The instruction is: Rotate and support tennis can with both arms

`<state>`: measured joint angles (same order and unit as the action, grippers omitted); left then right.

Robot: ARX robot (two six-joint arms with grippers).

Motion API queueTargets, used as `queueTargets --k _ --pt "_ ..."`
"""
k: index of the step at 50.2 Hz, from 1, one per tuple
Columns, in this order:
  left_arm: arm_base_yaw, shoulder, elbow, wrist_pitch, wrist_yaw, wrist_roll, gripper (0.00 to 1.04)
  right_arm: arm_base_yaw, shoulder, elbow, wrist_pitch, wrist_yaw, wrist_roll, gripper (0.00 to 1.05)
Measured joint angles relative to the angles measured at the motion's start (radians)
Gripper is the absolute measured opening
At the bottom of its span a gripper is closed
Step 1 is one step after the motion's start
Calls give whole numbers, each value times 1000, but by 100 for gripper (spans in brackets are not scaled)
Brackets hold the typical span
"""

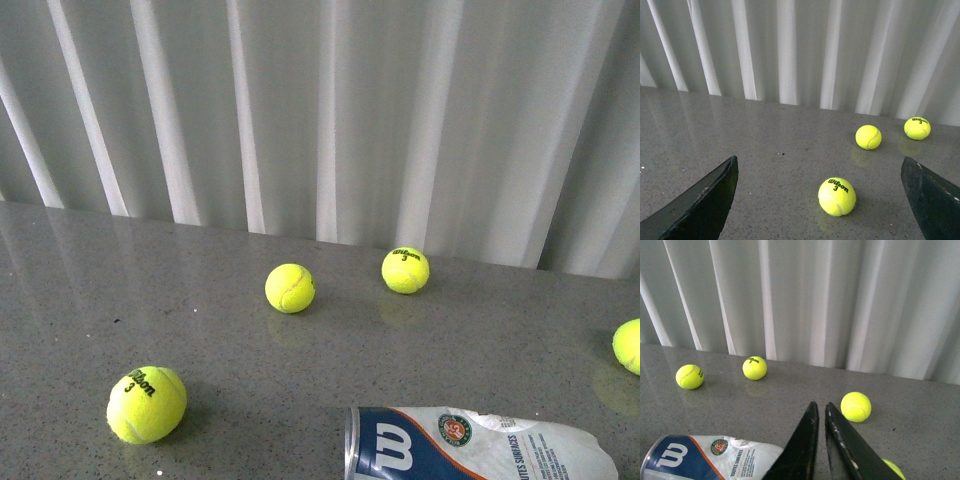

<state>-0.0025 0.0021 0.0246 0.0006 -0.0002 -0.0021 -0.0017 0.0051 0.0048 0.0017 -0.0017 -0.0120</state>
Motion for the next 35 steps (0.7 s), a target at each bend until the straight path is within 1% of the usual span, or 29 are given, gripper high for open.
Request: queueTargets --k 11,13,17,18,19,21,22,23,24,25,30,32,35 --pt "0 0 0 0 0 0 98 0 -1 0 0 0 0 47" --pt "0 0 0 0 0 0 98 0 -1 0 0 0 0 58" --pt "0 0 0 0 0 0 98 0 -1 0 0 0 0 76" --pt "-8 12 5 -15 -27 -16 98 0 -1 0 0 0 0 79" --pt "-30 41 26 -76 -107 -45 98 0 -1 0 0 0 0 85" --pt "-89 140 96 -232 -264 -138 98 0 -1 0 0 0 0 92" --pt "-124 237 152 -329 -370 -208 98 0 -1 0 -1 0 0 97" --pt "-135 299 185 -372 -426 -236 98 0 -1 0 -1 1 1 99" --pt "-144 382 225 -389 -475 -285 98 0 -2 0 -1 0 2 99" --pt "-144 433 249 -379 -473 -297 98 0 -2 0 -1 -1 2 98" --pt "-121 616 354 -258 -422 -314 98 0 -1 0 -1 -2 2 98" --pt "-108 706 415 -172 -381 -307 98 0 -2 0 -1 -2 2 98" --pt "-97 825 496 -87 -319 -301 98 0 -2 0 -1 -1 2 98"
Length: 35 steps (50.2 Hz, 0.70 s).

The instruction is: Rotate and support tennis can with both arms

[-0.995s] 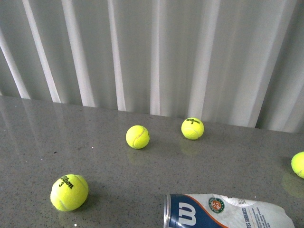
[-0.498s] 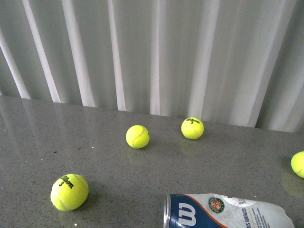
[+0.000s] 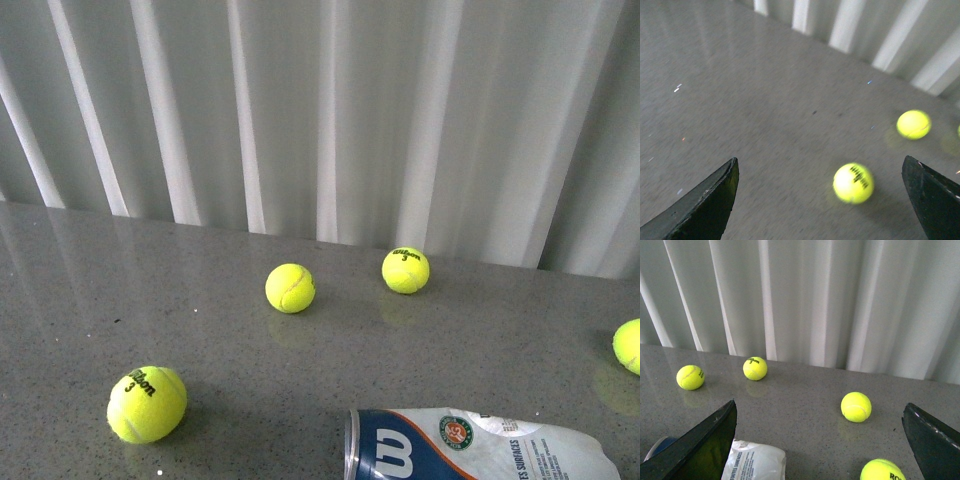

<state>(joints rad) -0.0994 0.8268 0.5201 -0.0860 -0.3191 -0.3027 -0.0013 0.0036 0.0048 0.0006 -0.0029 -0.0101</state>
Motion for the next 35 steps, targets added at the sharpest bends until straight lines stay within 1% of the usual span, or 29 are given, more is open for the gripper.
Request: queueTargets --k 3,6,10,11,15,19,26,35 --pt "-6 123 86 48 53 9 98 0 0 0 0 0 0 98" --pt "-21 272 194 53 134 0 98 0 0 0 0 1 0 98" --pt "-74 491 328 14 293 -43 98 0 0 0 0 0 0 98" --pt "-81 513 341 6 312 -43 98 0 0 0 0 0 0 98" --pt "-149 668 418 -31 448 -84 98 0 0 0 0 0 0 98" --pt "-214 776 455 -27 546 -132 98 0 0 0 0 0 0 98" --pt "-286 874 463 21 655 -213 98 0 0 0 0 1 0 98" --pt "-328 941 461 80 694 -287 98 0 0 0 0 0 0 98"
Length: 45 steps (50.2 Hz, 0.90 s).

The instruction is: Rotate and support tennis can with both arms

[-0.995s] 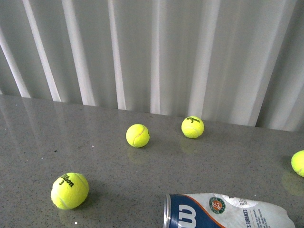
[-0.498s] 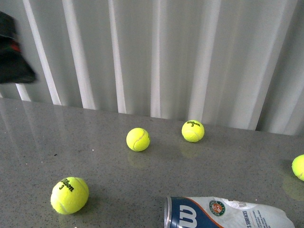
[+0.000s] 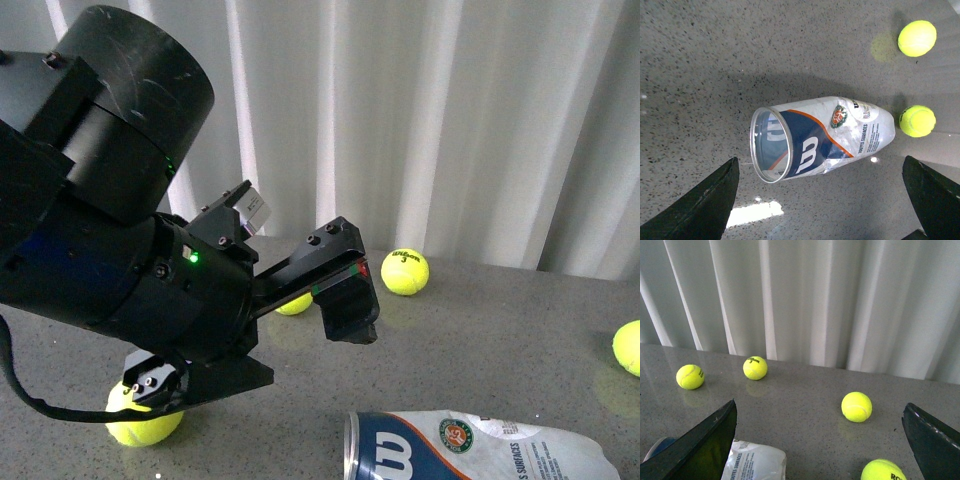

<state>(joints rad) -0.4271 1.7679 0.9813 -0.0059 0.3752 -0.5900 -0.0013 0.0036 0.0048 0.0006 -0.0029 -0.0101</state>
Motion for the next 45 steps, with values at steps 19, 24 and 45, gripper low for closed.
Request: queueTargets --k 19,24,45 --pt "-75 143 -34 93 2 -59 98 0 0 0 0 0 0 98" --pt "-89 172 -32 129 -5 -68 98 0 0 0 0 0 0 98" --pt "-100 232 -5 213 -16 -98 98 0 0 0 0 0 0 98"
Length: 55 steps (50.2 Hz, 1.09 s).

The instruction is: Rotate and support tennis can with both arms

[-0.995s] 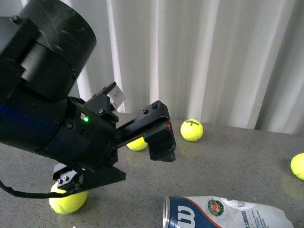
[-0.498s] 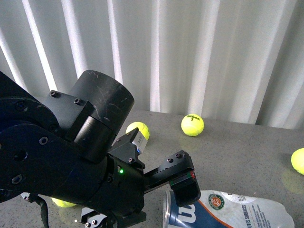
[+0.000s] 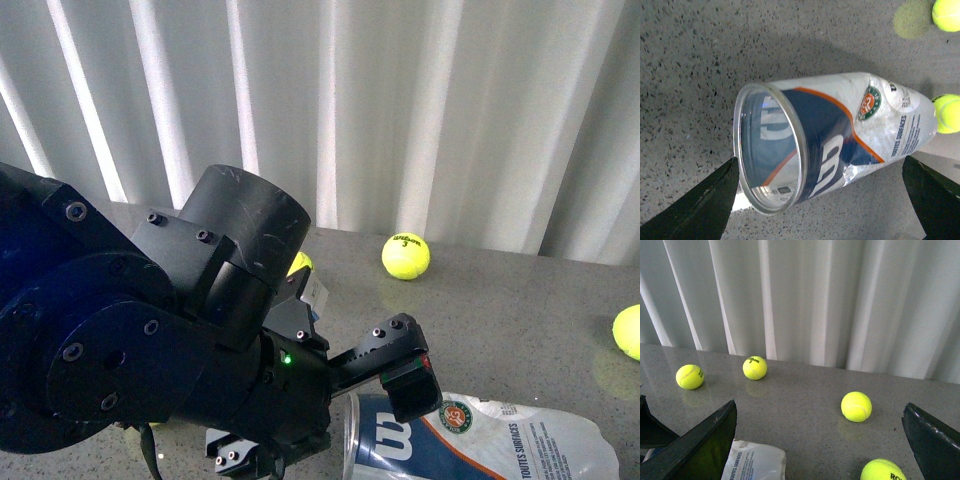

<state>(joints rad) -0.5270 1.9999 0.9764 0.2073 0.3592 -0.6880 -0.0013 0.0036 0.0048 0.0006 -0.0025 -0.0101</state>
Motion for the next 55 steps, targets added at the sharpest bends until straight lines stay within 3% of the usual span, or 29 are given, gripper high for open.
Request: queueTargets --k 20,39,47,55 --pt "-40 20 15 37 23 -32 97 0 0 0 0 0 0 98" --pt "-81 51 15 72 26 -71 41 0 0 0 0 0 0 98" --pt "-77 49 18 58 30 -65 8 0 0 0 0 0 0 98" --pt "-64 18 29 26 35 -37 5 0 0 0 0 0 0 98"
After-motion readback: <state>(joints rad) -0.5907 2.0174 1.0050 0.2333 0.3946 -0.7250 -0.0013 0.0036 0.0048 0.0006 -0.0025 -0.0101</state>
